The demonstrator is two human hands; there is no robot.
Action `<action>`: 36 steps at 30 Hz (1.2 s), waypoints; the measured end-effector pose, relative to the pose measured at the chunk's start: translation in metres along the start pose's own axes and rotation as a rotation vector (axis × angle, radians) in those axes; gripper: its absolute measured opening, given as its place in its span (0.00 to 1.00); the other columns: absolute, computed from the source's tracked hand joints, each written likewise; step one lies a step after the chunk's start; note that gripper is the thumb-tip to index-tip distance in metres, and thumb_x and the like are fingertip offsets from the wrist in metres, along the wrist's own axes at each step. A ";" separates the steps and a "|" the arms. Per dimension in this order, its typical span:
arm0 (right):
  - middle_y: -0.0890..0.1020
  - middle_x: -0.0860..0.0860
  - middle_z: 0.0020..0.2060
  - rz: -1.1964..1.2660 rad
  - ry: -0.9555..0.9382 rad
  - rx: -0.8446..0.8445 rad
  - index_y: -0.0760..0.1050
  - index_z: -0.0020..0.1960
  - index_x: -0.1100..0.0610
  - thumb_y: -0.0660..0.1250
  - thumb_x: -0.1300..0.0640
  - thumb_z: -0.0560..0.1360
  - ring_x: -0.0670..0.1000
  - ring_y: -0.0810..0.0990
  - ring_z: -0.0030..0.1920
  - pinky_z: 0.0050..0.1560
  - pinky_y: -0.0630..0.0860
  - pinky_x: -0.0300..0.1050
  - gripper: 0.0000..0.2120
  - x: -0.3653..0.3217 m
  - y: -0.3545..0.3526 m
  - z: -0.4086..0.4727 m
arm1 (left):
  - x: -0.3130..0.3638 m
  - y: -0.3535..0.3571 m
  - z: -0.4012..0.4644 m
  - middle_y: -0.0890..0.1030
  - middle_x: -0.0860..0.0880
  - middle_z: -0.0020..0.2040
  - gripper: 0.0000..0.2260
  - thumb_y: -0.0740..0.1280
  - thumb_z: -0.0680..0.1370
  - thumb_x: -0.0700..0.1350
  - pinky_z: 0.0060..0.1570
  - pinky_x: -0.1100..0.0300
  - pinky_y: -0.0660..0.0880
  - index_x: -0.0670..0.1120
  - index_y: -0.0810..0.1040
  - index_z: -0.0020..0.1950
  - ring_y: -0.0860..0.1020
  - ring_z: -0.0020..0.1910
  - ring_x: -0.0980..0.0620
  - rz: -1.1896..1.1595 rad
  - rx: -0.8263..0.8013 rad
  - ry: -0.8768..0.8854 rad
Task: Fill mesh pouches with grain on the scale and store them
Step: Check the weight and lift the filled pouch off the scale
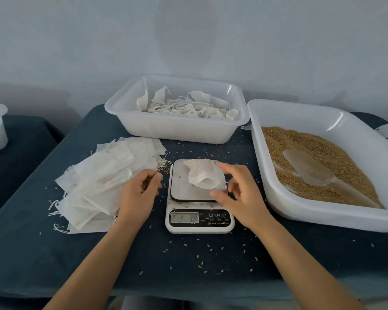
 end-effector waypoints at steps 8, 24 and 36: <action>0.74 0.40 0.59 -0.151 -0.066 -0.147 0.60 0.67 0.33 0.73 0.56 0.71 0.39 0.76 0.48 0.51 0.73 0.28 0.35 -0.023 0.006 0.022 | 0.000 0.000 -0.001 0.79 0.60 0.33 0.07 0.65 0.78 0.44 0.33 0.75 0.70 0.54 0.78 0.42 0.75 0.31 0.65 -0.007 -0.012 0.014; 0.74 0.45 0.44 -0.426 -0.097 -0.079 0.81 0.57 0.52 0.71 0.57 0.73 0.37 0.71 0.38 0.42 0.64 0.20 0.13 -0.095 -0.019 0.098 | -0.001 0.001 0.000 0.79 0.59 0.32 0.07 0.65 0.78 0.44 0.31 0.74 0.70 0.52 0.78 0.41 0.75 0.30 0.63 -0.020 -0.015 -0.017; 0.74 0.42 0.34 -0.557 -0.100 -0.219 0.82 0.47 0.54 0.70 0.54 0.73 0.42 0.72 0.36 0.35 0.63 0.25 0.06 -0.116 -0.039 0.127 | 0.001 0.001 -0.001 0.79 0.57 0.31 0.07 0.65 0.78 0.43 0.32 0.74 0.70 0.51 0.78 0.42 0.75 0.30 0.64 0.005 -0.026 -0.010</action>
Point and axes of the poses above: each hand's wrist, its own z-axis towards the middle knuckle, its own y-axis out of the palm, x = y × z, the point moved 5 cm from there along z, towards the middle knuckle
